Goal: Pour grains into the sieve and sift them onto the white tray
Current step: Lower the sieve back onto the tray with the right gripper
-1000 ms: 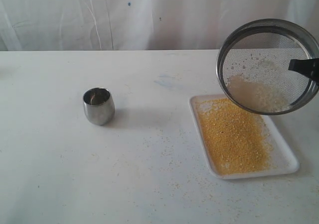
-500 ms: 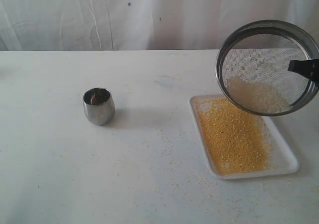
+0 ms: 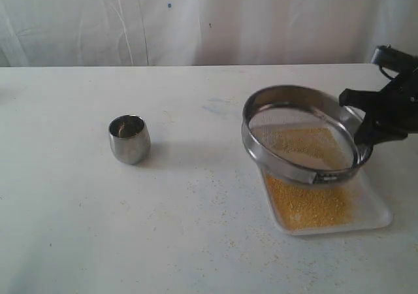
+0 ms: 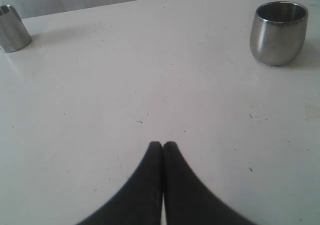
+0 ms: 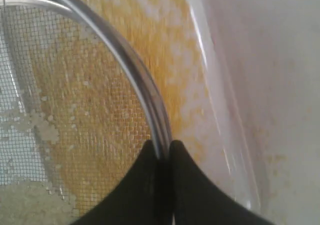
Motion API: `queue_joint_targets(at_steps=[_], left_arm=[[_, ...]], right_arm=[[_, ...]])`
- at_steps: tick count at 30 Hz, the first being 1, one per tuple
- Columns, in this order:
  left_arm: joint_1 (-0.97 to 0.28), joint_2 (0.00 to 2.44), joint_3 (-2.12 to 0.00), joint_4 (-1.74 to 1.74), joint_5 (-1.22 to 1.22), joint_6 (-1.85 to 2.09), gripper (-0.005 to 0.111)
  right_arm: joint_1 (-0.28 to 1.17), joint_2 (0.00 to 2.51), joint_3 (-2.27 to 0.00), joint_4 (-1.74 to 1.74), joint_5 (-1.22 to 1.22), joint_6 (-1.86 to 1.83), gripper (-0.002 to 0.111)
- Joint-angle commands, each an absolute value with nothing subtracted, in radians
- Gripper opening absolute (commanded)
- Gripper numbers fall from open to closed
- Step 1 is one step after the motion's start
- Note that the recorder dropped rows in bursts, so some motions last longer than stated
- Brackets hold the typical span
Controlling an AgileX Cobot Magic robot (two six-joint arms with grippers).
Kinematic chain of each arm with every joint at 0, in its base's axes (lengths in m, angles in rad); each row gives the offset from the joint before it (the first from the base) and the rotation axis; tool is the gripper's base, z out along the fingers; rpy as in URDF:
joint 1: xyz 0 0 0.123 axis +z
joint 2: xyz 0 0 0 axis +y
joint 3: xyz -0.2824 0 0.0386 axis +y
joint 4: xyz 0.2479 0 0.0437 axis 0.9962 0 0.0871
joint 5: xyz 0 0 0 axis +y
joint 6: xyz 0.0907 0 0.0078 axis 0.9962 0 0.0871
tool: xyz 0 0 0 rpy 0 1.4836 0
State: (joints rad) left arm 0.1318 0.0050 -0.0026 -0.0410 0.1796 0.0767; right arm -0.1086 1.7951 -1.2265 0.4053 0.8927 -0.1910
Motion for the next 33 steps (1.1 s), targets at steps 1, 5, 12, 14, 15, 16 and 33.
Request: queue_joint_targets(at_steps=[1,5,12,14,15,16,33], left_arm=[[0.127,0.000,0.000,-0.047,0.187,0.074,0.000],[0.127,0.000,0.000,-0.047,0.187,0.074,0.000],[0.127,0.000,0.000,-0.047,0.187,0.074,0.000],[0.127,0.000,0.000,-0.047,0.187,0.074,0.000],[0.127,0.000,0.000,-0.047,0.187,0.074,0.000],[0.127,0.000,0.000,-0.047,0.187,0.074,0.000],[0.127,0.000,0.000,-0.047,0.187,0.074,0.000]], right_arm=[[-0.117,1.788,-1.247,0.329,1.004,-0.176,0.000],[-0.121,1.813,-1.286,0.312,0.829,-0.150,0.000],[-0.112,1.811,-1.245,0.310,0.971,-0.163,0.000],[-0.112,1.816,-1.247,0.312,0.847,-0.149,0.000],[-0.112,1.818,-1.247,0.312,0.788,-0.127,0.000],[-0.112,1.823,-1.247,0.312,0.775,-0.120,0.000],[-0.110,1.846,-1.243,0.265,0.737,-0.138,0.005]])
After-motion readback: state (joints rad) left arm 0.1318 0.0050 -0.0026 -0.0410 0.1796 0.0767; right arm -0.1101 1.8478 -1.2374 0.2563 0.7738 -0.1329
